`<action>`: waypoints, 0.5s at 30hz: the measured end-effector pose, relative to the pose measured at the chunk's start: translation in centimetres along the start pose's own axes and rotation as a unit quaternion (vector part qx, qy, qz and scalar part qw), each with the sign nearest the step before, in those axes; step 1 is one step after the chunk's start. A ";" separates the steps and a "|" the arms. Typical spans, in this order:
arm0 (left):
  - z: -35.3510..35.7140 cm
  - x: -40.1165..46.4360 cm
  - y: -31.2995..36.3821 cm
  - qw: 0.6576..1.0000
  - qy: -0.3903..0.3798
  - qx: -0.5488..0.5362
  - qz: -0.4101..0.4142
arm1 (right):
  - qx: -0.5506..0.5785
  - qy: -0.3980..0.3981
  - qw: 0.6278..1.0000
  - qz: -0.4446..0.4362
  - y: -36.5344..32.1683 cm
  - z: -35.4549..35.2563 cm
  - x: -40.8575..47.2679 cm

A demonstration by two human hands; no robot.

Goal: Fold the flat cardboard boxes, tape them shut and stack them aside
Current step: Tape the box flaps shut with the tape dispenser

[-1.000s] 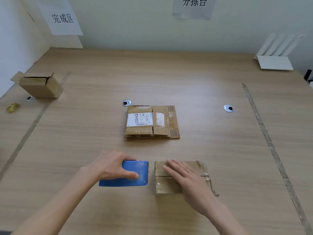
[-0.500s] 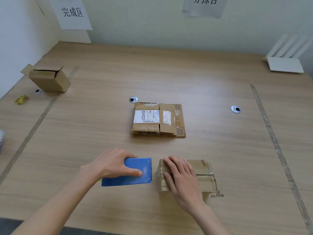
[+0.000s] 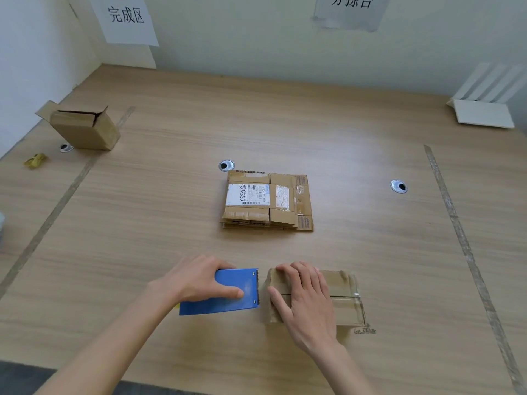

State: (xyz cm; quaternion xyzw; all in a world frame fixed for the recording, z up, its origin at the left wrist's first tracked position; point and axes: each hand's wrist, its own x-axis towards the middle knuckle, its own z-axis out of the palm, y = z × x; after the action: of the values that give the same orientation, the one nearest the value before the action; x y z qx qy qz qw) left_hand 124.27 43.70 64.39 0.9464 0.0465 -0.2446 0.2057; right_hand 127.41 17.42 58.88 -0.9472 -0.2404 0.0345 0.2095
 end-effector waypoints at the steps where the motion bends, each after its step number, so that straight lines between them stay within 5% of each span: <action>1: -0.2 -0.2 -0.2 1.000 -0.003 0.001 0.000 | -0.003 -0.005 1.000 -0.002 0.1 0.0 0.0; 10: -0.8 -1.0 -2.0 0.993 0.033 0.112 -0.013 | -0.025 -0.032 0.999 -0.013 0.8 -0.7 0.0; 15: -0.4 -2.7 -3.9 0.998 0.022 0.063 -0.014 | -0.041 -0.045 0.998 -0.018 1.3 -0.8 -0.4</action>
State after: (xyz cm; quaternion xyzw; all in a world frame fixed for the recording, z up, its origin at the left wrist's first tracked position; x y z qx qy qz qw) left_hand 121.31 47.44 64.56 0.9620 0.0486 -0.2286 0.1415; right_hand 127.75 15.91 59.09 -0.9481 -0.2675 0.0630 0.1601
